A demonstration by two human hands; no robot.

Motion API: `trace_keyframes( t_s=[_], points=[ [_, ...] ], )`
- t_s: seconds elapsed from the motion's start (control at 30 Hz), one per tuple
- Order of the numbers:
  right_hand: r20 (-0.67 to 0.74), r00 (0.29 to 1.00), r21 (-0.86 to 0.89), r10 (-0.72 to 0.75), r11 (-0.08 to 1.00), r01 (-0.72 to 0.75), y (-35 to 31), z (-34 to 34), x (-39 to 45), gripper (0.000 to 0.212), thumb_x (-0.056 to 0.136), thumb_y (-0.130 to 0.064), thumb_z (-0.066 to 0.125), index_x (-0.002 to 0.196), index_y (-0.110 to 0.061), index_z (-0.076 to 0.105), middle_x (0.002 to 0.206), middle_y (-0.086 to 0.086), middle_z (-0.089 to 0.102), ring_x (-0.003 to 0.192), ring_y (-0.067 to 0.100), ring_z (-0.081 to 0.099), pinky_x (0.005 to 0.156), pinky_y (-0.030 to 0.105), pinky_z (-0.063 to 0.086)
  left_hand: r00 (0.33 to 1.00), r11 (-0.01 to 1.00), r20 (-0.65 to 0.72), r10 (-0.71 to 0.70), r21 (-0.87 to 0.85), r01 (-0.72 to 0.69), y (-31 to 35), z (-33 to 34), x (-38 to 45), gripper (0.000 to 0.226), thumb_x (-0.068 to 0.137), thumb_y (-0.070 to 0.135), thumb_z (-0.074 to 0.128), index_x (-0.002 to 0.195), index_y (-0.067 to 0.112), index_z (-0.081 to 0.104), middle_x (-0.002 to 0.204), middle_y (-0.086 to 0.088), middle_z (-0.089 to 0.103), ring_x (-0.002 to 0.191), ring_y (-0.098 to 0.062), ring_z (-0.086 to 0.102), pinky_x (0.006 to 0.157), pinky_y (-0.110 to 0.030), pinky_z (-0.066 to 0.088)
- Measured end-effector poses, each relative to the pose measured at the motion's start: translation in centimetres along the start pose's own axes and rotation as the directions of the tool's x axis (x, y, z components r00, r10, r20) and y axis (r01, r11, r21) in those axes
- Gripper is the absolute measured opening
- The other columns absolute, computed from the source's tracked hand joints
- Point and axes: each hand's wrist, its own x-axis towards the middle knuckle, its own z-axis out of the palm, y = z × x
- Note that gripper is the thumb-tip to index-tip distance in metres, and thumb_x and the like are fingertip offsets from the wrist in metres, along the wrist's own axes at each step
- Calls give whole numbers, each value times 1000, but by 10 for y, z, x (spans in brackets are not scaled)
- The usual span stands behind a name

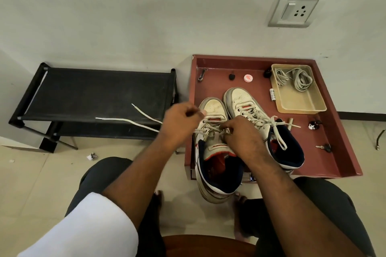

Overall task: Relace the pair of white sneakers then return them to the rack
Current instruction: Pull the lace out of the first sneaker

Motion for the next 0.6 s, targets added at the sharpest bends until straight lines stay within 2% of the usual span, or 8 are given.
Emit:
trace_keyframes(
  t_s=[0.07, 0.13, 0.23, 0.3, 0.37, 0.4, 0.5, 0.6],
  points=[
    [-28, 999, -82, -30, 996, 27, -1, 0, 1, 31, 87, -18, 69, 117, -26, 70, 117, 0, 60, 101, 18, 59, 78, 27, 45, 983, 978, 174, -55, 209, 18, 2, 20, -8, 15, 88, 35, 70, 88, 20, 68, 86, 7, 67, 81, -9, 64, 71, -27, 53],
    [-70, 995, -123, -75, 990, 66, -1, 2, -1, 26, 88, -19, 67, 114, -24, 71, 114, 1, 58, 103, 19, 58, 81, 30, 46, 982, 898, 165, -96, 439, 14, 1, 27, -9, 12, 86, 33, 71, 87, 23, 65, 91, 6, 65, 85, -12, 62, 74, -30, 55],
    [-155, 981, -101, -119, 989, 104, 2, 8, -2, 17, 89, -17, 65, 105, -18, 73, 106, -1, 63, 98, 18, 60, 79, 27, 44, 982, 873, 139, -130, 485, 46, 0, 20, -3, 4, 85, 21, 67, 89, 20, 68, 95, -1, 68, 87, -20, 65, 81, -39, 58],
    [-231, 973, 158, 25, 987, 12, 4, 9, -1, 12, 87, -11, 66, 96, -16, 74, 92, -4, 67, 91, 15, 63, 78, 23, 45, 978, 872, 144, -150, 486, 62, -1, 14, -1, 4, 85, 17, 67, 85, 18, 71, 88, -2, 69, 82, -20, 67, 80, -40, 59],
    [-207, 960, 470, 187, 880, -70, 4, 7, -1, 14, 86, -5, 67, 90, -18, 71, 83, -10, 66, 84, 8, 63, 82, 28, 52, 978, 879, 141, -156, 471, 72, -2, 12, 0, 6, 85, 16, 68, 81, 17, 73, 83, -1, 70, 79, -19, 67, 78, -39, 60],
    [-180, 967, 518, 181, 853, -63, 5, 7, -2, 17, 87, -4, 67, 93, -19, 71, 85, -12, 66, 85, 6, 62, 86, 30, 53, 977, 889, 139, -162, 451, 83, -3, 12, 1, 7, 85, 15, 68, 80, 17, 73, 81, -1, 70, 77, -18, 68, 77, -38, 60],
    [-82, 996, 263, -42, 963, 63, 5, 5, -3, 29, 87, -13, 69, 114, -21, 70, 109, -10, 63, 105, 11, 58, 95, 31, 48, 971, 902, 149, -189, 416, 112, -3, 14, 3, 9, 86, 13, 68, 79, 16, 72, 81, -2, 70, 77, -18, 68, 75, -38, 61],
    [-24, 989, -117, -149, 982, 146, 3, 1, -1, 23, 87, -26, 69, 109, -23, 74, 128, -7, 60, 116, 20, 53, 95, 33, 44, 970, 910, 148, -193, 396, 120, -7, 13, 5, 10, 85, 12, 68, 76, 16, 73, 81, -2, 70, 77, -18, 69, 74, -39, 61]
  ],
)
